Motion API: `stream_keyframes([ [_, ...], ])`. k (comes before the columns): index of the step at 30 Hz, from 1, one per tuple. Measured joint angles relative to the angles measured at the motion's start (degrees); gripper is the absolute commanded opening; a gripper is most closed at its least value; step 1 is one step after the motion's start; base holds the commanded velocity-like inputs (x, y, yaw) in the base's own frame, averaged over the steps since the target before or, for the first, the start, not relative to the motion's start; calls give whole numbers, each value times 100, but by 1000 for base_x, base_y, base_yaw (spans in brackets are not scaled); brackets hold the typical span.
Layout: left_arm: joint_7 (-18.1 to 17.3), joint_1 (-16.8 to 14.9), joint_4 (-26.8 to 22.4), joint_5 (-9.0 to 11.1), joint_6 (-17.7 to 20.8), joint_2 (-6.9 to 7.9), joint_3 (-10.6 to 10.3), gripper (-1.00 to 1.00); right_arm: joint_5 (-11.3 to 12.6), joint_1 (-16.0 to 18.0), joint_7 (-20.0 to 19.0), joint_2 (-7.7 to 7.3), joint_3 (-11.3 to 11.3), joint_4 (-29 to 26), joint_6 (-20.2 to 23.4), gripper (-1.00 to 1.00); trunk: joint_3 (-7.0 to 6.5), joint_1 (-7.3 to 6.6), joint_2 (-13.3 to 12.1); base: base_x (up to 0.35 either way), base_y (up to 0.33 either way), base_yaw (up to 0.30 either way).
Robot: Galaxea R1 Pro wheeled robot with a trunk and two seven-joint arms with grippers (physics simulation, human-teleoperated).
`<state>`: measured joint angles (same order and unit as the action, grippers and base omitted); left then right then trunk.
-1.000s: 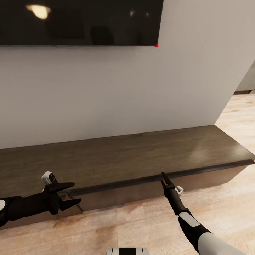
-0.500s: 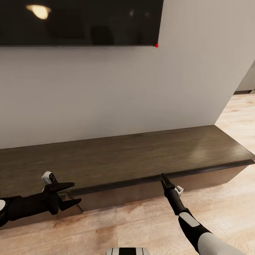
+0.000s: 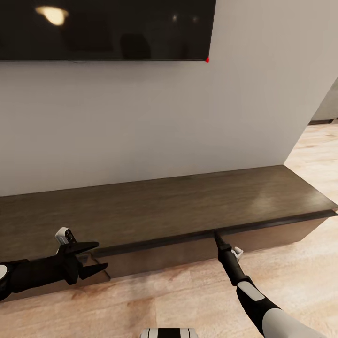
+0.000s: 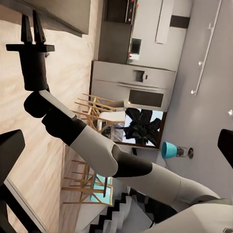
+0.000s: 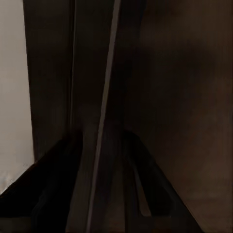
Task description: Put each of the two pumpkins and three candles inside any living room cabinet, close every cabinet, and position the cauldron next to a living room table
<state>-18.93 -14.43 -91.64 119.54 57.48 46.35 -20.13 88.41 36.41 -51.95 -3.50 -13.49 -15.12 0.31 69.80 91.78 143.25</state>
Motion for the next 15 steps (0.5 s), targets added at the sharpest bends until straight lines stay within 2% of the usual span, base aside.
stream_keyframes([
  [15, 0, 0, 0, -2, 0, -8, 0, 100, -12, -1, -43, 0, 3, -7, -11, -100, 0, 0, 0, 0, 0, 0],
])
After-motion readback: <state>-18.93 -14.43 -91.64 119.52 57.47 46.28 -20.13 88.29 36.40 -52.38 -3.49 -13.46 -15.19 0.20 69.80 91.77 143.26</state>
